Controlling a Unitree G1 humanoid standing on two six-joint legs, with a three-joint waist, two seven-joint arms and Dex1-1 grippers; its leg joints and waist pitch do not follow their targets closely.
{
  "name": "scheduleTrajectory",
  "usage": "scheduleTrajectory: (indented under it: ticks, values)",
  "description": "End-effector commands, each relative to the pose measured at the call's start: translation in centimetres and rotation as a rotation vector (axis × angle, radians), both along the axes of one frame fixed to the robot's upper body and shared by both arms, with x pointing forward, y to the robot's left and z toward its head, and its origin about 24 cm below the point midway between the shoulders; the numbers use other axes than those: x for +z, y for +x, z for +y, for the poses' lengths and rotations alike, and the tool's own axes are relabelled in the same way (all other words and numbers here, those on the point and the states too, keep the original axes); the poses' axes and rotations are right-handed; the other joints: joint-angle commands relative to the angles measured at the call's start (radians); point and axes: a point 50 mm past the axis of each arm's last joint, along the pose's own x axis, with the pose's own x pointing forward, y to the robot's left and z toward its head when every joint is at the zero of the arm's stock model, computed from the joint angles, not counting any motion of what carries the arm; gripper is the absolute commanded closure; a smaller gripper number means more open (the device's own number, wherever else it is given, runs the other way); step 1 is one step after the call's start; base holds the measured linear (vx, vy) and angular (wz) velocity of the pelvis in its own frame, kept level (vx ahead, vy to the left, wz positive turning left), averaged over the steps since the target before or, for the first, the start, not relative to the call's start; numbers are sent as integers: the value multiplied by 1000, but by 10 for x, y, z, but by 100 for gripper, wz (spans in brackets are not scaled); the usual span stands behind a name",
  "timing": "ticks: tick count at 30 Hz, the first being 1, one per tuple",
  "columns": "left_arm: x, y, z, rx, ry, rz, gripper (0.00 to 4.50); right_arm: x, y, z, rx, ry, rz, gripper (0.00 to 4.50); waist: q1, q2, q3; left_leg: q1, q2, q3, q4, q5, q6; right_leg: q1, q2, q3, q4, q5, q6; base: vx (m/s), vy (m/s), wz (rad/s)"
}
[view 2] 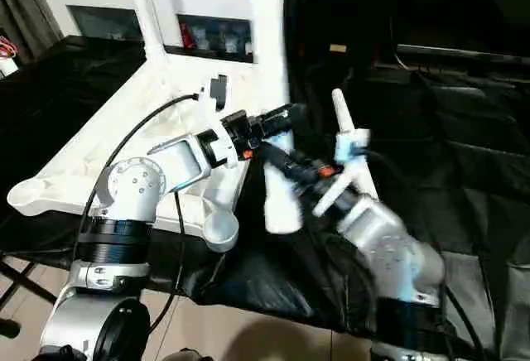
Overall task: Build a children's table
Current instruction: Pick table leg
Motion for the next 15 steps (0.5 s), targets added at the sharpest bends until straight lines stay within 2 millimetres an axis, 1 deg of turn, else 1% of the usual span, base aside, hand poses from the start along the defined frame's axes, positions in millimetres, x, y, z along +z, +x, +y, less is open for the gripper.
scheduleTrajectory:
  ticks: [1, 2, 3, 4, 5, 6, 7, 8, 9, 10, 11, 12, 13, 14, 15]
  values:
    - [5, 3, 0, 23, 10, -4, 18, 5, 3, 6, 1, -46, -33, 267, 2, -16, -69, 19, 58, -27, -65, -43, 39, 50, -94, 52, -80, 23, -189, 0, 0, 0]
    - [5, 4, 1, 33, 19, 2, 29, 4, 3, 8, 0, -74, -35, 267, 0, -22, -68, 18, 57, -26, -65, -45, 45, 49, -95, 53, -82, 29, -190, 0, 0, 0]
    - [5, 6, 2, 63, 41, 3, 36, 3, 7, 13, -17, -152, -42, 267, 3, -20, -70, 18, 58, -28, -65, -38, 44, 50, -96, 52, -78, 31, -190, 0, 0, 0]
    - [4, 9, 4, 104, 68, 7, 36, 2, 13, 19, -56, -246, -51, 267, 1, -19, -69, 18, 58, -28, -65, -32, 40, 48, -95, 52, -79, 34, -188, 0, 0, 0]
    - [4, 11, 5, 123, 77, 12, 40, 2, 15, 22, -74, -291, -63, 267, -1, -18, -69, 19, 57, -28, -65, -31, 32, 46, -93, 52, -80, 33, -185, 0, 0, 0]
    - [3, 13, 7, 157, 85, 12, 40, 3, 17, 27, -82, -306, -71, 267, -5, -31, -68, 18, 55, -25, -65, -35, 32, 51, -93, 54, -80, 34, -179, 0, 0, 0]
    - [3, 15, 8, 184, 88, 12, 71, 4, 17, 31, -81, -317, -83, 267, -2, -22, -68, 19, 55, -26, -65, -37, 33, 49, -96, 54, -79, 28, -179, 0, 0, 0]
    - [3, 17, 9, 206, 89, 9, 71, 6, 17, 36, -75, -326, -99, 267, -1, -21, -69, 19, 57, -26, -65, -38, 35, 49, -97, 55, -79, 32, -180, 0, 0, 0]
    - [3, 18, 10, 236, 100, 1, 76, 7, 18, 40, -82, -333, -105, 267, -4, -22, -68, 19, 58, -27, -65, -35, 38, 48, -94, 54, -78, 46, -179, 0, 0, 0]
    - [3, 18, 10, 236, 100, 1, 79, 7, 18, 40, -82, -333, -105, 267, -4, -23, -69, 19, 58, -28, -65, -31, 39, 50, -94, 54, -75, 59, -180, 0, 0, 0]
    - [1, 21, 11, 288, 162, -19, 104, 8, 23, 46, -117, -348, -103, 267, -3, -22, -70, 18, 59, -29, -65, -20, 47, 49, -95, 54, -73, 85, -181, 0, 0, 0]
    - [0, 22, 12, 327, 167, -13, 104, 9, 25, 49, -132, -351, -108, 267, -5, -21, -71, 20, 60, -28, -64, -15, 48, 47, -94, 54, -70, 101, -186, 0, 0, 0]
    - [0, 23, 12, 347, 161, 0, 122, 11, 26, 52, -143, -357, -118, 267, -6, -21, -71, 21, 59, -27, -64, -22, 47, 48, -95, 54, -70, 107, -193, 0, 0, 0]
    - [0, 24, 13, 373, 164, 5, 122, 13, 28, 55, -154, -360, -124, 267, -5, -18, -71, 20, 59, -28, -64, -25, 44, 48, -95, 54, -70, 107, -195, 0, 0, 0]
    - [0, 25, 13, 395, 167, 6, 126, 14, 29, 56, -164, -361, -128, 267, -4, -20, -71, 21, 59, -28, -64, -27, 43, 49, -95, 55, -70, 116, -195, 0, 0, 0]
